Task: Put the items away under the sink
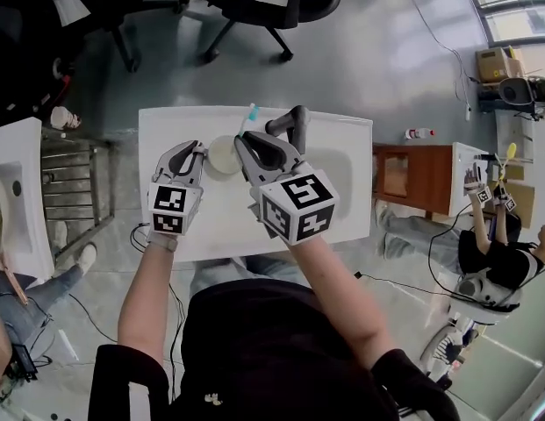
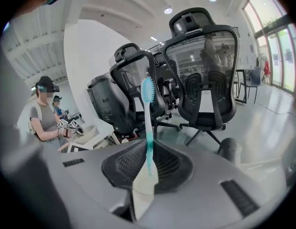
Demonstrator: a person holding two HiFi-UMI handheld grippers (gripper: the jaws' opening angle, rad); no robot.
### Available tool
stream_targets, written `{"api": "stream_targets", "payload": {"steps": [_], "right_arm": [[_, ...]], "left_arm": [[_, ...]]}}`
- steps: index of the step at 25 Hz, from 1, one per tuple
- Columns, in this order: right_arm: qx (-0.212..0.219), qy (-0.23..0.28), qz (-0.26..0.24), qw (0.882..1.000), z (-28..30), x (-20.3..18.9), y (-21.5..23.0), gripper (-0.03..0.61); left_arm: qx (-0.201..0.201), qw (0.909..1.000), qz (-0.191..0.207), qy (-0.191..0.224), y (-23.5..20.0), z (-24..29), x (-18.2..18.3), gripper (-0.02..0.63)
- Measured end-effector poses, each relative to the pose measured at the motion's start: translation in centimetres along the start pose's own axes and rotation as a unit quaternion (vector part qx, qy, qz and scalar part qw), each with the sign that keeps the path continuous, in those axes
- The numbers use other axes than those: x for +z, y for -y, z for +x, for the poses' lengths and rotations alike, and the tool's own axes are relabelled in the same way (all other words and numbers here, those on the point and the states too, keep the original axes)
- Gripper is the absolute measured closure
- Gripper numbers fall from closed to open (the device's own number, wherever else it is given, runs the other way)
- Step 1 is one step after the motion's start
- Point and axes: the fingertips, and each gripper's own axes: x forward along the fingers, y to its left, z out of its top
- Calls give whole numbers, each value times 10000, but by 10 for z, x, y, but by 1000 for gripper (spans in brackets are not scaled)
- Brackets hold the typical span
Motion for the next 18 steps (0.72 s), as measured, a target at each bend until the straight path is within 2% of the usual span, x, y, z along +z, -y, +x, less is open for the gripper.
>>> {"api": "stream_targets", "payload": {"steps": [9,13,18], "right_arm": [[-146,748,347,9965,-86,17,-2,522],[-456,999,545,9925,-136,8,12,522],[-950,1208,771,9851,-188,-23,30,522]], "left_arm": [[-165,9998,36,-76,30,-33,-8,572],[-309,9995,105,-35,47,-48,-5,572],[-539,9983,212,9,68,-64,1,572]]}}
